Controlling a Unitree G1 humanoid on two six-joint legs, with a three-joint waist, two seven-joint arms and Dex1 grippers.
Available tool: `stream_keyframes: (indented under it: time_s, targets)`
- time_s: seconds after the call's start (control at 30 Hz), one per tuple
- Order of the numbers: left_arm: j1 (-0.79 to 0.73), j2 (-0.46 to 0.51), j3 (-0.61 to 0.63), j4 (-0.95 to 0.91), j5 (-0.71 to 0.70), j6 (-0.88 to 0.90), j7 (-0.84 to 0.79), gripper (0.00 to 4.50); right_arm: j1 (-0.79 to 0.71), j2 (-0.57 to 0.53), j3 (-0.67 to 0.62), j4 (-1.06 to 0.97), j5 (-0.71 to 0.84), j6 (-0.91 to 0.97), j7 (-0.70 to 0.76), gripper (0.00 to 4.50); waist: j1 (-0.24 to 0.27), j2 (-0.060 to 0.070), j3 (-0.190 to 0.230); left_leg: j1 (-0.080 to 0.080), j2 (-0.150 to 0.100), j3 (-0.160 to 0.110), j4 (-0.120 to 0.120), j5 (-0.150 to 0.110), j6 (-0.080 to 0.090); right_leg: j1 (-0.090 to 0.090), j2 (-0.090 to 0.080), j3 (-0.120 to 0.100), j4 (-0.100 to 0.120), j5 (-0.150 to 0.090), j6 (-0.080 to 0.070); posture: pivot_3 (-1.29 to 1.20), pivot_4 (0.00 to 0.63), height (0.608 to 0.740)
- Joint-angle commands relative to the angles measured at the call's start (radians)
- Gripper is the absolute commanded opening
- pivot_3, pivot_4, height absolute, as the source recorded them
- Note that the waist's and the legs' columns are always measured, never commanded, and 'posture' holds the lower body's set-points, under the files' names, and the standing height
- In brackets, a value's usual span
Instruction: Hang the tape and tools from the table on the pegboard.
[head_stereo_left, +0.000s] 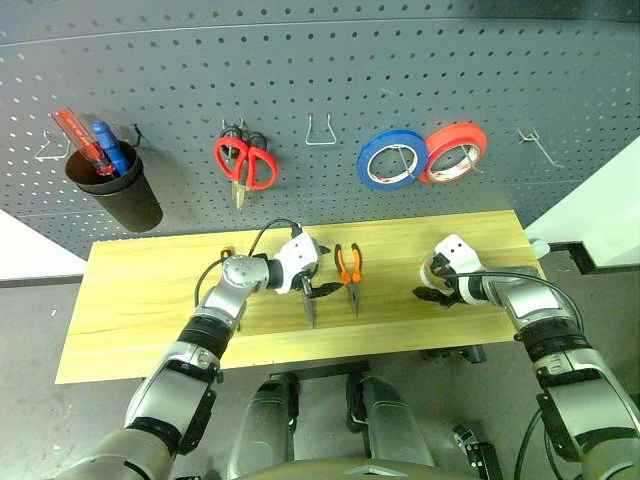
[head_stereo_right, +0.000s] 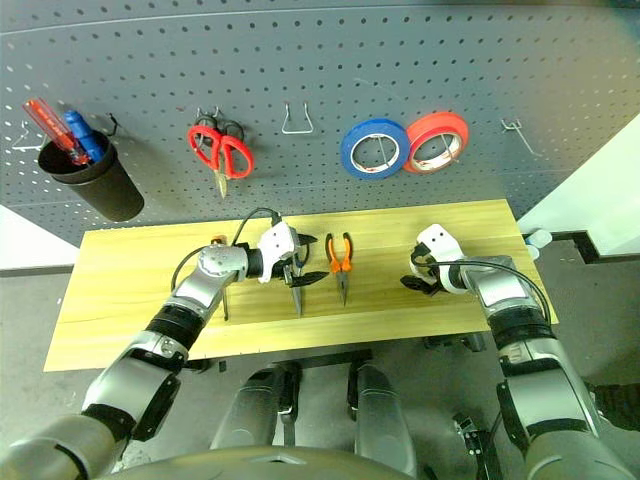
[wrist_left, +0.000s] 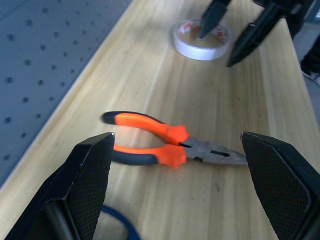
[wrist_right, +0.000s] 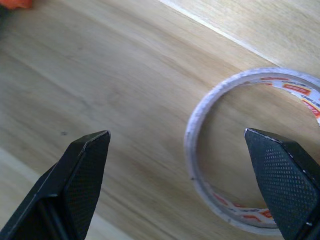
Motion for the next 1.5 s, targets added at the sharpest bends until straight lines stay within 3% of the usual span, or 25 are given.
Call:
stream_keyframes:
  time_s: [0.03, 0.43, 0.47, 0.7, 1.0, 1.2, 1.5]
  targets:
    - [-0.015, -0.006, -0.003, -0.009, 0.008, -0.015, 0.011, 4.26, -0.019, 0.009, 0.023, 0.042, -0.028, -0.016, 0.010, 4.10, 0.000, 0.000, 0.000, 0.000, 0.000, 0.000, 0.000, 0.000, 0.000, 0.000, 0.000, 0.000, 0.000, 0.000, 0.000, 0.05, 0.326, 0.740]
    - [0.005, 0.002, 0.013, -0.137, -0.031, 0.058, 0.001, 4.26, -0.089, 0.024, 0.071, 0.201, -0.106, -0.029, 0.025, 0.19, 0.000, -0.002, 0.002, 0.000, 0.000, 0.000, 0.000, 0.000, 0.000, 0.000, 0.000, 0.000, 0.000, 0.000, 0.000, 0.09, 0.319, 0.740]
    - [0.012, -0.001, 0.021, -0.170, -0.053, 0.096, -0.008, 4.26, -0.083, 0.016, 0.070, 0.173, -0.103, -0.021, 0.041, 0.04, 0.001, -0.003, 0.002, 0.000, 0.000, 0.000, 0.000, 0.000, 0.000, 0.000, 0.000, 0.000, 0.000, 0.000, 0.000, 0.09, 0.316, 0.740]
    - [0.078, 0.069, 0.013, -0.385, -0.114, 0.223, -0.107, 4.26, -0.001, -0.054, 0.033, -0.116, -0.053, 0.091, 0.137, 0.04, 0.001, -0.002, 0.002, 0.000, 0.000, 0.000, -0.002, 0.000, 0.000, -0.001, 0.000, 0.000, 0.000, 0.000, 0.000, 0.09, 0.291, 0.740]
    - [0.184, 0.166, 0.086, -0.568, -0.275, 0.258, -0.220, 4.26, 0.164, -0.113, -0.178, -0.545, 0.108, 0.322, 0.095, 0.04, 0.002, -0.002, 0.001, -0.001, 0.000, 0.000, -0.002, 0.000, 0.000, -0.001, 0.000, 0.000, -0.001, -0.002, 0.003, 0.02, 0.239, 0.740]
    - [0.206, 0.194, 0.147, -0.610, -0.400, 0.296, -0.278, 4.26, 0.275, -0.129, -0.329, -0.723, 0.170, 0.230, 0.035, 0.04, -0.001, -0.001, -0.001, -0.002, 0.000, 0.002, -0.001, 0.000, 0.000, -0.001, 0.000, 0.000, -0.002, -0.002, 0.004, -0.06, 0.196, 0.740]
    - [0.200, 0.224, 0.195, -0.604, -0.478, 0.281, -0.347, 4.26, 0.378, -0.161, -0.513, -0.911, 0.288, 0.176, 0.024, 0.04, -0.026, -0.001, -0.023, -0.002, -0.001, 0.005, 0.000, 0.000, 0.000, -0.001, 0.003, 0.000, -0.004, 0.001, 0.009, -0.14, 0.104, 0.740]
